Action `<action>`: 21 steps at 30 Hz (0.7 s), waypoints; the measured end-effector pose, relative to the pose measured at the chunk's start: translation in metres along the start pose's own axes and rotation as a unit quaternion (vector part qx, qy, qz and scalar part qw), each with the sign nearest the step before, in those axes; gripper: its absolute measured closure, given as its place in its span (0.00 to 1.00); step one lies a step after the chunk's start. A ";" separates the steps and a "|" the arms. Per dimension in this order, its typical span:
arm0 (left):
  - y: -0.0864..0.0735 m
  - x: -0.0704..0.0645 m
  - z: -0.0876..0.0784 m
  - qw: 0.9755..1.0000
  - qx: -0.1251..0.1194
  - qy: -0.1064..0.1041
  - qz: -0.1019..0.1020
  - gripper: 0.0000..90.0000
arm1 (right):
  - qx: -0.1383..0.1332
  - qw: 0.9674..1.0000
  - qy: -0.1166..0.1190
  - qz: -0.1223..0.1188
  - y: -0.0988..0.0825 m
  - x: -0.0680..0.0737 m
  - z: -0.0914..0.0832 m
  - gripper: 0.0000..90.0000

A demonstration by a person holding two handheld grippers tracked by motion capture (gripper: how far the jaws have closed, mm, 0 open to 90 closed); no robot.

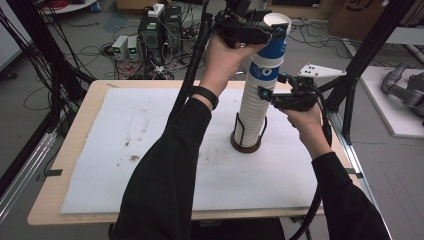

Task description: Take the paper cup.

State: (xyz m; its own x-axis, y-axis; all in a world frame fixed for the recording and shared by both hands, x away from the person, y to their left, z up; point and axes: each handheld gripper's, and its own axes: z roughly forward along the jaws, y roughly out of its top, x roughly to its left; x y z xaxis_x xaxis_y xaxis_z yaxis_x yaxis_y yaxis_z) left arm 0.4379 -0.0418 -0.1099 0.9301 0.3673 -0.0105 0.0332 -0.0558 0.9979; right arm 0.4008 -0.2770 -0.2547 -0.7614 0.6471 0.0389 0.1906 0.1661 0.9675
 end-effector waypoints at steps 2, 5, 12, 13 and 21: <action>0.005 -0.002 -0.002 1.000 -0.007 0.005 0.006 0.34 | -0.001 1.000 0.001 0.001 0.000 0.000 0.000 0.17; 0.011 -0.002 -0.005 1.000 -0.020 0.005 0.006 0.34 | 0.000 1.000 0.001 0.001 0.000 0.000 0.000 0.17; 0.022 -0.005 -0.017 0.999 -0.040 0.003 0.005 0.34 | -0.003 1.000 0.000 0.000 0.000 0.000 0.000 0.17; 0.023 -0.005 -0.019 0.999 -0.041 0.002 0.007 0.34 | -0.003 1.000 0.000 0.000 0.000 0.000 0.000 0.17; 0.029 -0.007 -0.044 0.999 -0.036 0.007 0.013 0.34 | -0.002 1.000 -0.001 0.000 0.000 0.000 0.000 0.17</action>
State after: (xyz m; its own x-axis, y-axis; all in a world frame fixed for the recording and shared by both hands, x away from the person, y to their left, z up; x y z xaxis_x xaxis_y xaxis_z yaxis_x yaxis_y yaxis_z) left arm 0.4158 -0.0052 -0.0776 0.9249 0.3800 0.0162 -0.0183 0.0019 0.9998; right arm 0.4006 -0.2775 -0.2548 -0.7601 0.6487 0.0380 0.1880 0.1635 0.9685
